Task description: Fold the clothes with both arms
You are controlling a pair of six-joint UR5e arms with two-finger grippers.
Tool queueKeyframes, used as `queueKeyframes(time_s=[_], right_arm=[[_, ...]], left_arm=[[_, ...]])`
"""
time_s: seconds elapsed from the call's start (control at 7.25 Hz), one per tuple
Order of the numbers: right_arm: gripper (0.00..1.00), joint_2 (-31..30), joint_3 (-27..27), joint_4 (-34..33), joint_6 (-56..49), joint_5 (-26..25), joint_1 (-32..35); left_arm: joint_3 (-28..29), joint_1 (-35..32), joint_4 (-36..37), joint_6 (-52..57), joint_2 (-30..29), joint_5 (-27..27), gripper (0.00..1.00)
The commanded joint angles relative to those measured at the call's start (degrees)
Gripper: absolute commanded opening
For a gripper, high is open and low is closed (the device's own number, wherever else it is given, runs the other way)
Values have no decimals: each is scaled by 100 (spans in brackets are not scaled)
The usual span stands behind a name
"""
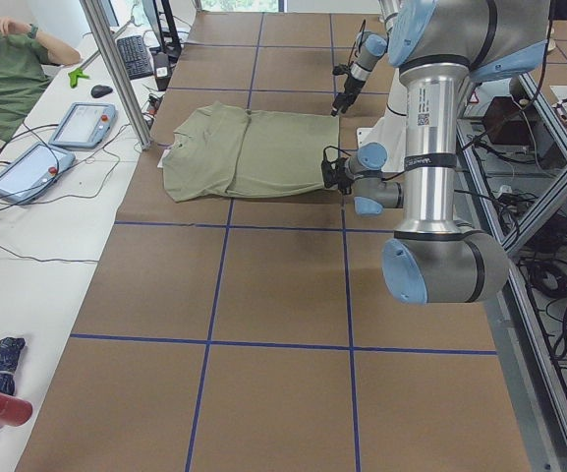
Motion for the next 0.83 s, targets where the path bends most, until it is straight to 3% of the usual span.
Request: queueKeyframes(time_s=[0.0,0.69], right_arm=[[89,38,-64,-3,-189,-6,64],[83,47,-205,-12,-198,-6,64]], left_arm=[[-44,-4,-4,-2,-4,0,0],[-97,-4,-4,-2,5,0,0]])
